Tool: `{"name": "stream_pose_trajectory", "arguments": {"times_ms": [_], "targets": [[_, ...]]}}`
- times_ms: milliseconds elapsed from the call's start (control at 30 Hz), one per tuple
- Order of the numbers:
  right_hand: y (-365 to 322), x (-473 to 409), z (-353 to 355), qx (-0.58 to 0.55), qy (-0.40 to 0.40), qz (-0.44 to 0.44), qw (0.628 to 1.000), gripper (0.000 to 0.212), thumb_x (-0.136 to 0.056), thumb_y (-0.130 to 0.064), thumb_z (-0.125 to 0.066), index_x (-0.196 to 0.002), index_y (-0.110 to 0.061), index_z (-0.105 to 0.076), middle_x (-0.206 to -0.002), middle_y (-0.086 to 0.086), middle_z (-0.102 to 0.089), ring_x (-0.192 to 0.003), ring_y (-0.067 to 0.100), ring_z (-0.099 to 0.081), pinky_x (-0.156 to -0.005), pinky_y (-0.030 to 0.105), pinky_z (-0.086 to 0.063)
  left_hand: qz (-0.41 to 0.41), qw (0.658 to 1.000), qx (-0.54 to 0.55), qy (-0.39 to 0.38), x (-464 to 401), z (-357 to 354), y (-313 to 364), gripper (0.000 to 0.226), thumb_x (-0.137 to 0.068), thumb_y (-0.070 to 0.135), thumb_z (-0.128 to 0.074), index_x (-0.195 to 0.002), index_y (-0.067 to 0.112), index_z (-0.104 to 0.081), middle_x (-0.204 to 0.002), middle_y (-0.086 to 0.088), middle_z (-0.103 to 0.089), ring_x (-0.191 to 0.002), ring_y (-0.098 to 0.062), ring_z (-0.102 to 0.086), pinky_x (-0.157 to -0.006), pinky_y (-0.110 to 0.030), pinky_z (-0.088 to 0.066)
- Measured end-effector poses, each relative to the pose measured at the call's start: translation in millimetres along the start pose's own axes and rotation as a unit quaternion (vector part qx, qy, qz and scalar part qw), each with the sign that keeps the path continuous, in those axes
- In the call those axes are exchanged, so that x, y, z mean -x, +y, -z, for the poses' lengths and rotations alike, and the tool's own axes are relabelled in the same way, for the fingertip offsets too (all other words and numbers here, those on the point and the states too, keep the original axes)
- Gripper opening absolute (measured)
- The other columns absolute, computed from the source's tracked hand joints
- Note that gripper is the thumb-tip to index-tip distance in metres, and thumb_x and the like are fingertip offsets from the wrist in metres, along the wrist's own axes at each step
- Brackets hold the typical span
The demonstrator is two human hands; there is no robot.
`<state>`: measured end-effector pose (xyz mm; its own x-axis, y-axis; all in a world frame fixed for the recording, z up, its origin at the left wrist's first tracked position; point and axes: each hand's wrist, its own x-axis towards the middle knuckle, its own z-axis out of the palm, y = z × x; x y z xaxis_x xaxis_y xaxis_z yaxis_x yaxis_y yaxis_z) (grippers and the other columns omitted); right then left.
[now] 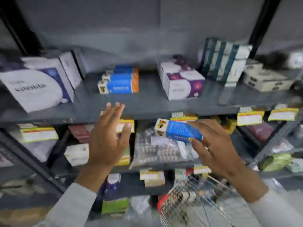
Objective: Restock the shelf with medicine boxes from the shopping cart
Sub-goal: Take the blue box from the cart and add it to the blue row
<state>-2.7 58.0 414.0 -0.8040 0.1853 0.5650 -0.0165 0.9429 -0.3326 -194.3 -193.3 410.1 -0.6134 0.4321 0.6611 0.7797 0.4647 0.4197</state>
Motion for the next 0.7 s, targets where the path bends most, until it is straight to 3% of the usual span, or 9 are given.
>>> {"name": "stream_pose_trajectory", "arguments": {"times_ms": [133, 233, 300, 433, 533, 700], "targets": [[-34, -86, -22, -0.057, 0.023, 0.043, 0.997, 0.043, -0.095, -0.031, -0.056, -0.131, -0.008, -0.063, -0.120, 0.004, -0.065, -0.113, 0.020, -0.055, -0.101, 0.021, -0.037, 0.048, 0.995, -0.084, -0.007, -35, 31, -55, 0.058, -0.099, 0.040, -0.046, -0.150, 0.010, -0.047, -0.158, -0.012, -0.047, -0.152, -0.028, -0.034, -0.122, -0.051, -0.031], [-49, -145, -52, -0.095, -0.019, 0.056, 0.994, 0.045, -0.094, -0.032, -0.058, -0.134, -0.012, -0.061, -0.113, 0.003, -0.061, -0.108, 0.024, -0.059, -0.097, 0.032, -0.044, 0.090, 0.986, -0.129, -0.057, -51, 34, -88, 0.063, -0.100, 0.043, -0.033, -0.148, 0.006, -0.048, -0.157, -0.016, -0.047, -0.151, -0.030, -0.035, -0.124, -0.049, -0.029], [-56, -177, -73, -0.104, -0.061, 0.050, 0.991, 0.048, -0.091, -0.031, -0.059, -0.134, -0.011, -0.062, -0.110, 0.002, -0.059, -0.107, 0.026, -0.059, -0.094, 0.028, -0.040, 0.100, 0.981, -0.150, -0.076, -56, 32, -101, 0.067, -0.098, 0.046, -0.027, -0.144, 0.003, -0.052, -0.151, -0.020, -0.053, -0.146, -0.035, -0.043, -0.123, -0.051, -0.031], [-68, -211, -108, -0.129, -0.112, 0.015, 0.985, 0.041, -0.093, -0.014, -0.066, -0.134, -0.011, -0.061, -0.131, 0.008, -0.059, -0.126, 0.024, -0.056, -0.103, 0.016, -0.031, 0.096, 0.970, -0.205, -0.091, -57, 27, -108, 0.073, -0.098, 0.049, -0.016, -0.145, 0.006, -0.052, -0.154, -0.017, -0.051, -0.146, -0.031, -0.044, -0.125, -0.046, -0.027], [-73, -214, -121, -0.141, -0.135, 0.006, 0.981, 0.038, -0.098, -0.018, -0.063, -0.136, -0.015, -0.059, -0.136, 0.003, -0.056, -0.128, 0.019, -0.053, -0.112, 0.034, -0.040, 0.104, 0.967, -0.212, -0.095, -57, 27, -106, 0.076, -0.098, 0.051, -0.008, -0.150, 0.010, -0.046, -0.161, -0.011, -0.043, -0.151, -0.026, -0.036, -0.126, -0.039, -0.015], [-74, -212, -124, -0.114, -0.135, 0.013, 0.984, 0.039, -0.100, -0.026, -0.061, -0.139, -0.023, -0.056, -0.140, -0.001, -0.054, -0.130, 0.016, -0.050, -0.111, 0.041, -0.043, 0.106, 0.968, -0.203, -0.099, -57, 27, -105, 0.080, -0.096, 0.053, -0.003, -0.153, 0.013, -0.042, -0.163, -0.008, -0.039, -0.153, -0.022, -0.031, -0.128, -0.039, -0.017]]}}
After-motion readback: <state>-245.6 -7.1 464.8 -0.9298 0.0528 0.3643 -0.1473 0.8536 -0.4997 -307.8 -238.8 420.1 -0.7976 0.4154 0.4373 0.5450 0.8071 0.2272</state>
